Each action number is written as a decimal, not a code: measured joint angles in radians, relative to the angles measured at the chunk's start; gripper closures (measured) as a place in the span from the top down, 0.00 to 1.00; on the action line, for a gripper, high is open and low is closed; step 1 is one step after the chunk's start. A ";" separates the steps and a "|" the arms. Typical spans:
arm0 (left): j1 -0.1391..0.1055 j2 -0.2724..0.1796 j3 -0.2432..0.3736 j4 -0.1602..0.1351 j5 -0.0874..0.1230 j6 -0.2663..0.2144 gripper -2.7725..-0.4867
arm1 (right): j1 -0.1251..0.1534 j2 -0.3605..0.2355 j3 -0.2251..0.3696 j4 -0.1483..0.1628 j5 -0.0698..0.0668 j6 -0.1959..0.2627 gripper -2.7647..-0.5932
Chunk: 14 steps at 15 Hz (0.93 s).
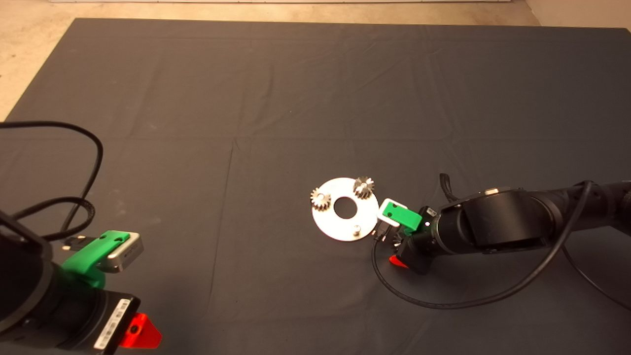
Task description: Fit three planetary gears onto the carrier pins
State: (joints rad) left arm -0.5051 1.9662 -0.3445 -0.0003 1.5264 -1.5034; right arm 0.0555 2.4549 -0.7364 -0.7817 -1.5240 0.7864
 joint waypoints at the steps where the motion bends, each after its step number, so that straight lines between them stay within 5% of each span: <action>1: 0.000 0.000 0.000 0.000 0.000 0.000 0.87 | 0.000 0.000 0.000 0.000 0.001 0.004 0.48; 14: 0.000 0.000 0.000 0.000 0.000 0.000 0.87 | 0.003 0.000 -0.003 -0.001 0.006 0.020 0.32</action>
State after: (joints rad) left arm -0.5051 1.9662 -0.3445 0.0000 1.5263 -1.5034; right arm 0.0589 2.4545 -0.7398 -0.7830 -1.5178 0.8064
